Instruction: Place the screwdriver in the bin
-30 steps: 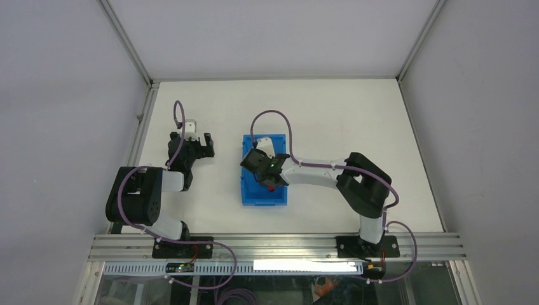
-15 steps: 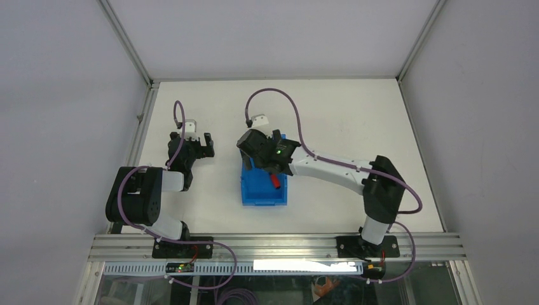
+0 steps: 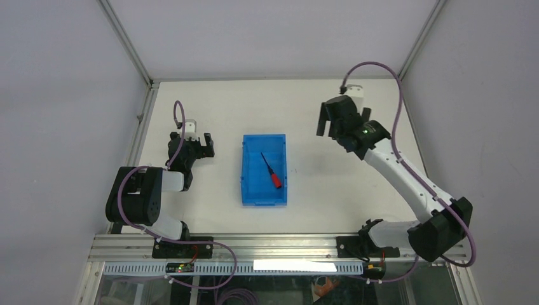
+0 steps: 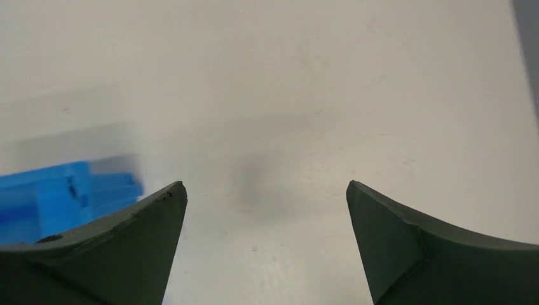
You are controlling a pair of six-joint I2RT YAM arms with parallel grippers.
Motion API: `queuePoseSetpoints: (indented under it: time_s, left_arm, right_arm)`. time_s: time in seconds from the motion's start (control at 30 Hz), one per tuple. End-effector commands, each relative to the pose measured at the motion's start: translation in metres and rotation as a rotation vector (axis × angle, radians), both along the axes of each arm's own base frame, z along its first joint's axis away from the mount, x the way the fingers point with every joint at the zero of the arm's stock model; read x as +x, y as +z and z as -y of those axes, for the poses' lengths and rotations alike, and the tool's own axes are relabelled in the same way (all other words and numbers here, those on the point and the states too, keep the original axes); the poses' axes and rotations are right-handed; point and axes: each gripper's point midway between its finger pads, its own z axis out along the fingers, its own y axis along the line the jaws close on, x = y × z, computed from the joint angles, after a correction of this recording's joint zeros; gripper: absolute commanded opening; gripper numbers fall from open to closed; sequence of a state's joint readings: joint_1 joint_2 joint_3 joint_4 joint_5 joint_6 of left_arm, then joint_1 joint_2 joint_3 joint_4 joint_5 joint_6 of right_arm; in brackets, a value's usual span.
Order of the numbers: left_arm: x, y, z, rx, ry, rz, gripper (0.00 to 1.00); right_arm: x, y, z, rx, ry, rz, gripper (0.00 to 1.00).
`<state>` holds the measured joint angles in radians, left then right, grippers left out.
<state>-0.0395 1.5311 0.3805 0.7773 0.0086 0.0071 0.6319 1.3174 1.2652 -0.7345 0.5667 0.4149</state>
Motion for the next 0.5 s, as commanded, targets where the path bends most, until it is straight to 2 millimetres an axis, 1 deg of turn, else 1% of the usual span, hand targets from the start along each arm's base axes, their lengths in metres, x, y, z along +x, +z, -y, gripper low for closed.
queuePoseSetpoints:
  time_s: [0.0,0.07,0.17,0.23,0.47]
  left_arm:
    - [0.005,0.016,0.005,-0.021,-0.012,0.053,0.99]
    - [0.005,0.016,0.005,-0.021,-0.011,0.053,0.99]
    - [0.005,0.016,0.005,-0.021,-0.011,0.052,0.99]
    - [0.005,0.016,0.005,-0.021,-0.01,0.053,0.99]
    - [0.005,0.016,0.005,-0.021,-0.011,0.052,0.99]
  right_arm:
    - [-0.014,0.009,0.066,-0.019,-0.108,-0.006,0.99]
    - [-0.017,0.01,0.091,-0.004,-0.17,-0.004,0.99]
    - [-0.022,0.011,0.11,0.014,-0.228,0.002,0.99]
    - [-0.025,0.012,0.114,0.017,-0.239,0.005,0.99]
    - [-0.028,0.013,0.121,-0.001,-0.263,0.006,0.99]
